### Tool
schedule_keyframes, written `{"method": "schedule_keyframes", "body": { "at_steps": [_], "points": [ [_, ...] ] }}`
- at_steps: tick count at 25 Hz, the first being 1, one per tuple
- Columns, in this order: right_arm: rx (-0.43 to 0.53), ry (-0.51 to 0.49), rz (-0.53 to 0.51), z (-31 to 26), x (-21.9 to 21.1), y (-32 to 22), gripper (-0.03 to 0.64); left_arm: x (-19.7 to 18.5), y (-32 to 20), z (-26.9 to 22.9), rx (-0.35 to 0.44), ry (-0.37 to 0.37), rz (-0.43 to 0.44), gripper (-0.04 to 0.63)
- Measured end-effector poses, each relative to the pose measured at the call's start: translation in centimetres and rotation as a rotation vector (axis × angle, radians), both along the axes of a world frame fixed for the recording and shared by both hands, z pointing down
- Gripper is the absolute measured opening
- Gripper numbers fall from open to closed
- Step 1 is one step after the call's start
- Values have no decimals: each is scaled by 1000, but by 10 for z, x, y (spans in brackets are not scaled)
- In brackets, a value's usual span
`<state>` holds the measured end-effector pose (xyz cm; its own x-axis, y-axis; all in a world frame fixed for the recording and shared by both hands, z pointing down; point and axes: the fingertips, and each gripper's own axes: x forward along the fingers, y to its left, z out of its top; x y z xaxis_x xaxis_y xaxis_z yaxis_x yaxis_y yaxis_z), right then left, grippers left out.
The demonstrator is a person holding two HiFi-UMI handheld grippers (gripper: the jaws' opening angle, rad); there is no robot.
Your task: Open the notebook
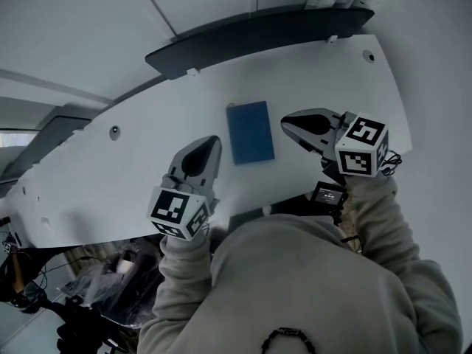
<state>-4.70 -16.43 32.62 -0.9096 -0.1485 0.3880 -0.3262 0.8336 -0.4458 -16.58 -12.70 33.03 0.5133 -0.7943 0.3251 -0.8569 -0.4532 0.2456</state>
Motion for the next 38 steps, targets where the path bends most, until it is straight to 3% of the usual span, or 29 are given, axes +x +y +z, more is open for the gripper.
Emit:
{"method": "schedule_keyframes", "body": {
  "at_steps": [3, 5, 13, 24, 28, 31, 38],
  "points": [
    [2, -9, -8, 3, -6, 0, 21, 6, 0, -11, 52, 173, 30, -5],
    [11, -16, -7, 2, -9, -1, 21, 9, 1, -17, 70, 235, 57, -5],
    [70, -17, -30, -18, -19, -20, 21, -6, -10, -26, 100, 226, 6, -5],
    [4, 2, -64, 15, -38, -38, 21, -23, -22, -4, 68, 139, -32, -5],
    [32, 21, -94, 28, -46, -43, 20, -40, -32, 2, 72, 140, -76, -5],
    [62, 101, -42, 56, -42, -55, 21, -35, -37, 15, 46, 152, -52, -5],
    [-4, 103, -20, 78, -32, -55, 21, -21, -49, 40, -2, 145, 3, -5]
  ]
}}
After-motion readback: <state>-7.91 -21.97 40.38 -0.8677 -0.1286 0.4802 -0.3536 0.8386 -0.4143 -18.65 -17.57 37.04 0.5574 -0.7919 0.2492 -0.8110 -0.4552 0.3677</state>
